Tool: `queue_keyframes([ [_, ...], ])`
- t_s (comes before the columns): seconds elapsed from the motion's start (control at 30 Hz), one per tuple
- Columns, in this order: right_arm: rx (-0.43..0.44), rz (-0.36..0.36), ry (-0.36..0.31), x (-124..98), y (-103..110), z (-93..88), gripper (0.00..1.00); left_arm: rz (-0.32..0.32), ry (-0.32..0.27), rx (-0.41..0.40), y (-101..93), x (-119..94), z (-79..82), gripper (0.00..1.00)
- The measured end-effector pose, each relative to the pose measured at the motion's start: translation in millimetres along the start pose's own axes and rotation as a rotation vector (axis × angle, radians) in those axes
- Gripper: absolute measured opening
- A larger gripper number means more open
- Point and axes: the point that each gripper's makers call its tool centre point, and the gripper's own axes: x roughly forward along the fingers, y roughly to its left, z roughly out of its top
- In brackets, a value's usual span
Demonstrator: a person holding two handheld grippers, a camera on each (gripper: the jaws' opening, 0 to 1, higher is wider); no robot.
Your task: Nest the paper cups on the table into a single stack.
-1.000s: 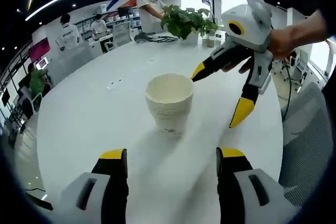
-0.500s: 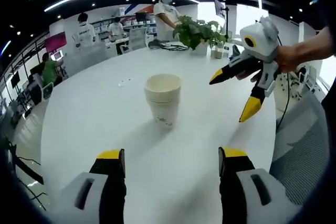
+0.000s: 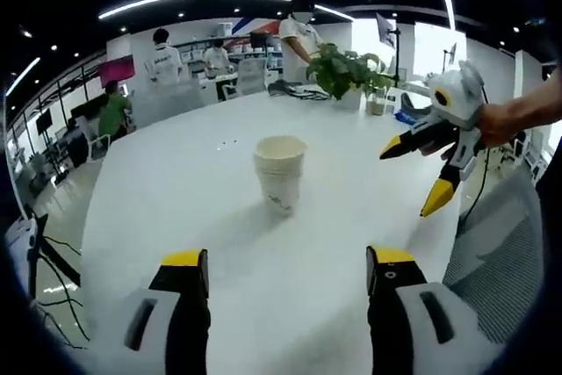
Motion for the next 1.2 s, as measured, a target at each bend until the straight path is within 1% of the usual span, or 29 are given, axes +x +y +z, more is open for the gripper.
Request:
queue_keyframes([
  [0.03, 0.001, -0.001, 0.0, -1, 0, -0.5, 0.87, 0.001, 0.0, -0.001, -0.2, 0, -0.5, 0.73],
  [0.07, 0.011, -0.007, -0.005, -1, 0, -4.8, 0.87, 0.006, -0.003, -0.01, -1.7, -4, -2.7, 0.73],
  [0.1, 0.016, -0.008, -0.008, -1, 0, -6.4, 0.88, 0.011, -0.007, -0.014, -4.2, -6, -1.7, 0.73],
  [0.2, 0.031, -0.018, -0.019, -6, 4, -7.6, 0.88, 0.016, -0.018, -0.032, -8.4, -13, -3.4, 0.74],
  [0.27, 0.037, -0.02, -0.024, -8, 5, -7.5, 0.89, 0.016, -0.021, -0.036, -14.7, -17, -1.3, 0.75],
  [0.33, 0.046, -0.028, -0.031, -9, 4, -9.7, 0.89, 0.016, -0.023, -0.038, -14.5, -18, -5.7, 0.76],
  [0.37, 0.056, -0.029, -0.035, -11, 5, -10.4, 0.89, 0.018, -0.024, -0.036, -17.0, -20, -4.8, 0.76],
  [0.43, 0.065, -0.029, -0.04, -14, 7, -10.1, 0.9, 0.02, -0.034, -0.048, -15.8, -22, -5.5, 0.77],
  [0.5, 0.074, -0.03, -0.037, -10, 8, -14.1, 0.9, 0.026, -0.042, -0.063, -14.4, -22, -6.6, 0.77],
  [0.53, 0.078, -0.033, -0.037, -15, 9, -12.6, 0.9, 0.026, -0.041, -0.068, -14.2, -22, -7.9, 0.77],
  [0.6, 0.08, -0.036, -0.044, -14, 7, -11.9, 0.9, 0.032, -0.04, -0.064, -12.1, -21, -9.9, 0.77],
  [0.67, 0.081, -0.036, -0.05, -13, 6, -11.7, 0.9, 0.03, -0.05, -0.068, -13.8, -23, -7.0, 0.77],
  [0.77, 0.085, -0.035, -0.045, -13, 9, -13.4, 0.9, 0.033, -0.05, -0.063, -13.6, -22, -7.0, 0.78],
  [0.87, 0.093, -0.036, -0.051, -18, 10, -11.9, 0.9, 0.034, -0.05, -0.068, -12.5, -21, -9.9, 0.78],
  [0.9, 0.095, -0.036, -0.054, -20, 11, -11.5, 0.9, 0.036, -0.051, -0.068, -17.4, -24, -6.2, 0.78],
  [0.97, 0.105, -0.037, -0.061, -22, 12, -8.8, 0.91, 0.036, -0.052, -0.069, -22.7, -27, -3.8, 0.78],
  [1.1, 0.104, -0.036, -0.056, -19, 11, -10.6, 0.91, 0.039, -0.052, -0.075, -23.8, -28, -3.7, 0.78],
  [1.2, 0.108, -0.038, -0.057, -19, 11, -11.8, 0.91, 0.06, -0.068, -0.085, -20.4, -33, 0.3, 0.78],
])
